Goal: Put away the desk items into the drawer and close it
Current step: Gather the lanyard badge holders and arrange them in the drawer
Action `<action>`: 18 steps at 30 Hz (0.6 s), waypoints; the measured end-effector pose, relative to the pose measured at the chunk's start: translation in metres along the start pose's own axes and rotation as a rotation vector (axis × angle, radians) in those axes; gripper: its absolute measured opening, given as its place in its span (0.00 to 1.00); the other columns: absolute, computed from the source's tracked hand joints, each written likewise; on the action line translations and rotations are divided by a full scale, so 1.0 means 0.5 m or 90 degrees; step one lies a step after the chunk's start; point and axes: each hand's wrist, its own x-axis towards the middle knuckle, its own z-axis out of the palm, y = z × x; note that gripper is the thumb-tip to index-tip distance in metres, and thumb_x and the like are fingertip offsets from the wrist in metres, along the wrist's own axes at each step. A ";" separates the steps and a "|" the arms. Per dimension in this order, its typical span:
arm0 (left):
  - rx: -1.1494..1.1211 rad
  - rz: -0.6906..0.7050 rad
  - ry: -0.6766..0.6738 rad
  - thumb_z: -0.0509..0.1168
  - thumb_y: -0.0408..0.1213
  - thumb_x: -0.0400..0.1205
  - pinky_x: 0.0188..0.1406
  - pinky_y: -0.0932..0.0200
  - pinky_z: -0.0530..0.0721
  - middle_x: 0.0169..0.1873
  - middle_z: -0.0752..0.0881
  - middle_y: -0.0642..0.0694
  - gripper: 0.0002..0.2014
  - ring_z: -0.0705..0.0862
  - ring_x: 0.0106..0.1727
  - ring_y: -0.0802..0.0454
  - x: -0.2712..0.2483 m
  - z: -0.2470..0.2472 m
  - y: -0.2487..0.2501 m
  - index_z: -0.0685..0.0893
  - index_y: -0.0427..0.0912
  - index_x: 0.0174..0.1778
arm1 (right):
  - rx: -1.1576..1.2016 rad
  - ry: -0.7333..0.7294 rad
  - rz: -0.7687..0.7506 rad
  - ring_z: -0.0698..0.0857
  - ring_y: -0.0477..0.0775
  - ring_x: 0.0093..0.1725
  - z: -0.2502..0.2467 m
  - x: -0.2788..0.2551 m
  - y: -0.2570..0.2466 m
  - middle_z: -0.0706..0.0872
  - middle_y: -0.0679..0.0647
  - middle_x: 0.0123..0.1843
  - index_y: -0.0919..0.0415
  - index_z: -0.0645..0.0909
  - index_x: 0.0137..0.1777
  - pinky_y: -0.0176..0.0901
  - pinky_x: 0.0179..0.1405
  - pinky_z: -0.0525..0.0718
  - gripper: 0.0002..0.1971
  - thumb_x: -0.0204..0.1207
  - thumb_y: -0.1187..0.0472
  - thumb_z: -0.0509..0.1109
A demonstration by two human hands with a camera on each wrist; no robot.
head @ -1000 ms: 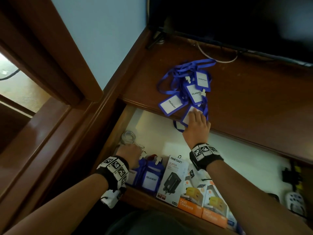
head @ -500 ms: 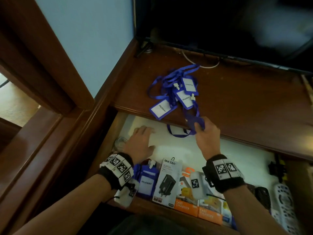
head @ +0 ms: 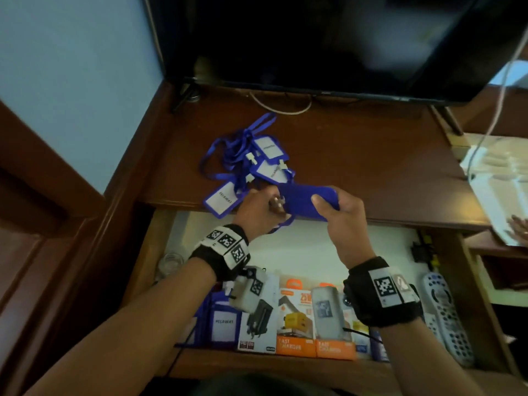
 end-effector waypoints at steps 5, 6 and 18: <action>0.166 -0.063 0.010 0.65 0.39 0.81 0.40 0.59 0.74 0.42 0.87 0.46 0.03 0.86 0.49 0.44 0.053 -0.016 -0.060 0.84 0.47 0.45 | 0.086 0.151 0.037 0.82 0.54 0.42 -0.084 -0.009 0.017 0.85 0.57 0.38 0.59 0.87 0.42 0.47 0.48 0.80 0.09 0.79 0.70 0.67; 0.172 -0.072 0.026 0.66 0.40 0.82 0.41 0.60 0.74 0.45 0.87 0.46 0.04 0.85 0.51 0.45 0.061 -0.027 -0.069 0.85 0.47 0.49 | 0.100 0.192 0.042 0.81 0.54 0.42 -0.101 -0.010 0.023 0.84 0.57 0.39 0.56 0.87 0.40 0.47 0.47 0.80 0.11 0.79 0.70 0.68; 0.081 -0.187 0.029 0.57 0.34 0.86 0.56 0.39 0.85 0.47 0.83 0.37 0.10 0.87 0.52 0.37 0.173 -0.077 -0.092 0.78 0.42 0.39 | 0.260 0.539 0.109 0.86 0.55 0.50 -0.228 -0.037 0.062 0.86 0.53 0.47 0.53 0.81 0.49 0.51 0.43 0.86 0.05 0.84 0.60 0.64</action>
